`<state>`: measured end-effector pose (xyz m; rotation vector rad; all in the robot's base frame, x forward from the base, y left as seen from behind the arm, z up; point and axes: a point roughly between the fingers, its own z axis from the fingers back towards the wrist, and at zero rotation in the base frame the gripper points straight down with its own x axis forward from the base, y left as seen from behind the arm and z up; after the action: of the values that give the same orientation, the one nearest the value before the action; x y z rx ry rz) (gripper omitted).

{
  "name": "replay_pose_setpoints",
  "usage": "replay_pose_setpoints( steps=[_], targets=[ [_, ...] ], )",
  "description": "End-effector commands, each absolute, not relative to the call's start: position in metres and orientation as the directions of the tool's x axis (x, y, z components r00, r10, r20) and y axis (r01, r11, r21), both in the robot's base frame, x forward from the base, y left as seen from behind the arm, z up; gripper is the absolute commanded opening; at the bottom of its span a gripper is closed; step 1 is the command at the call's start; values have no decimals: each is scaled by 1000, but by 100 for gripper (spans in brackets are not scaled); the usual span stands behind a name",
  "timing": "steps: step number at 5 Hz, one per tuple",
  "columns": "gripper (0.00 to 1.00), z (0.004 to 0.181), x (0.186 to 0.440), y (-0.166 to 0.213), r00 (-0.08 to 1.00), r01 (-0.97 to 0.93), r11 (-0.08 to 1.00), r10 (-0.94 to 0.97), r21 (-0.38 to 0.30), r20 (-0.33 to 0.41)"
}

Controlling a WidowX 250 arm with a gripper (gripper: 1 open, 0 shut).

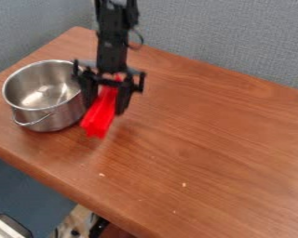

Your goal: Move the red object from the metal pot to the table

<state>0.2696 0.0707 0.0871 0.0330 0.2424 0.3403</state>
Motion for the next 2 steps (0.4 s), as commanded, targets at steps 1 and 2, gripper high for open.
replay_pose_setpoints(
  steps=[1,2],
  targets=[
    [0,130,269,75,905,-399,915,404,58,-132],
    [0,121,274,74,899,-409,911,413,57,-145]
  ],
)
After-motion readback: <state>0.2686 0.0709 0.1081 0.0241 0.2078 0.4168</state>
